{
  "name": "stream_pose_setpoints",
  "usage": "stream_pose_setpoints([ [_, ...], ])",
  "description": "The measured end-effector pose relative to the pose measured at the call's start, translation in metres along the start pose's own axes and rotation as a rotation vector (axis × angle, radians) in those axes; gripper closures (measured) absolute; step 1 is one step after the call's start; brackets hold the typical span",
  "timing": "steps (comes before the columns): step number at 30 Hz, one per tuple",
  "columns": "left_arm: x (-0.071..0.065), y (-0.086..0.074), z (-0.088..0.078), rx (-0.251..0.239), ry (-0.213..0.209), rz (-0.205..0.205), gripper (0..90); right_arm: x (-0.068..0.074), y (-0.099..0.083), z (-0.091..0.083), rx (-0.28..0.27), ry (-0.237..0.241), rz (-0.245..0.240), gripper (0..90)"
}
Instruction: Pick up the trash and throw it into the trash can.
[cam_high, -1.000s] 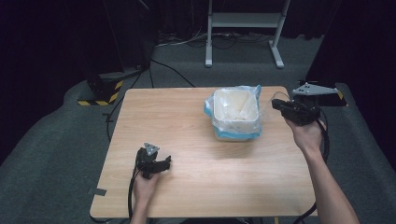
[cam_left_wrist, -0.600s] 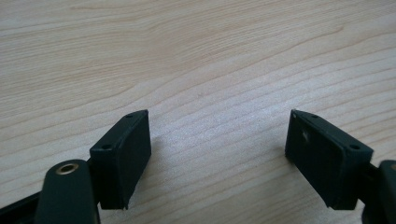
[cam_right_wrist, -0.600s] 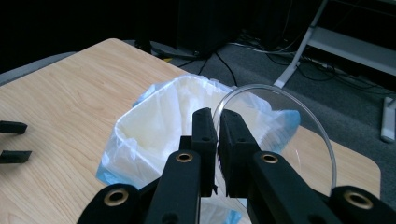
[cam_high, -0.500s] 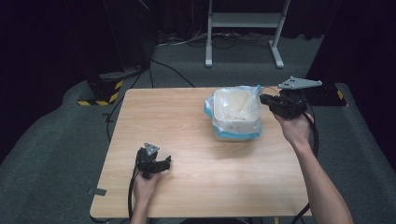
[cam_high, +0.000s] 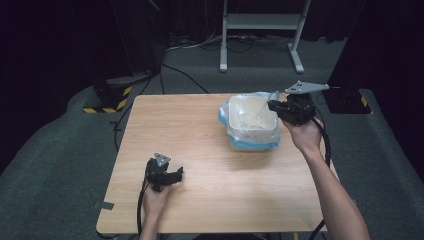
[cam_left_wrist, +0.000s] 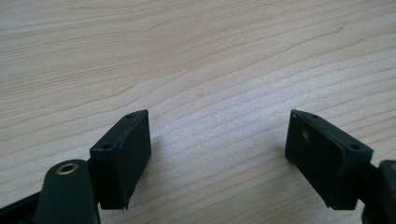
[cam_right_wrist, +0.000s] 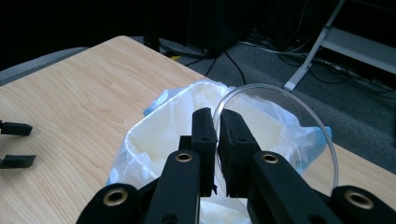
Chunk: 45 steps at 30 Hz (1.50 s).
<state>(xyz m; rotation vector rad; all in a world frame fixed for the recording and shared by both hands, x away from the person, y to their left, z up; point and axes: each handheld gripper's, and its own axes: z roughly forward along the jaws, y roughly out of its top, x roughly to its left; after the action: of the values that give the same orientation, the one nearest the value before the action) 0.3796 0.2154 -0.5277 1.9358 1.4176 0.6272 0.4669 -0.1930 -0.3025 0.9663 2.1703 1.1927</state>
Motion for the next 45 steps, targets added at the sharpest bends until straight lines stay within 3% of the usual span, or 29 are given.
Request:
stream_pose_setpoints([
  [21, 0.000, 0.000, 0.000, 0.000, 0.001, 0.001, 22.2, 0.014, -0.009, 0.052, 0.087, -0.008, -0.029, 83.5],
  [27, 0.000, 0.000, 0.000, 0.000, 0.000, 0.001, 22.3, 0.020, -0.011, 0.064, 0.103, -0.003, -0.031, 73.7],
  [36, 0.000, 0.000, 0.000, 0.000, 0.000, 0.000, 22.3, 0.019, -0.011, 0.052, 0.065, -0.003, -0.015, 69.9],
  [45, 0.000, 0.000, 0.000, 0.000, 0.000, -0.001, 22.2, 0.005, -0.023, 0.027, -0.005, 0.008, 0.068, 66.7],
])
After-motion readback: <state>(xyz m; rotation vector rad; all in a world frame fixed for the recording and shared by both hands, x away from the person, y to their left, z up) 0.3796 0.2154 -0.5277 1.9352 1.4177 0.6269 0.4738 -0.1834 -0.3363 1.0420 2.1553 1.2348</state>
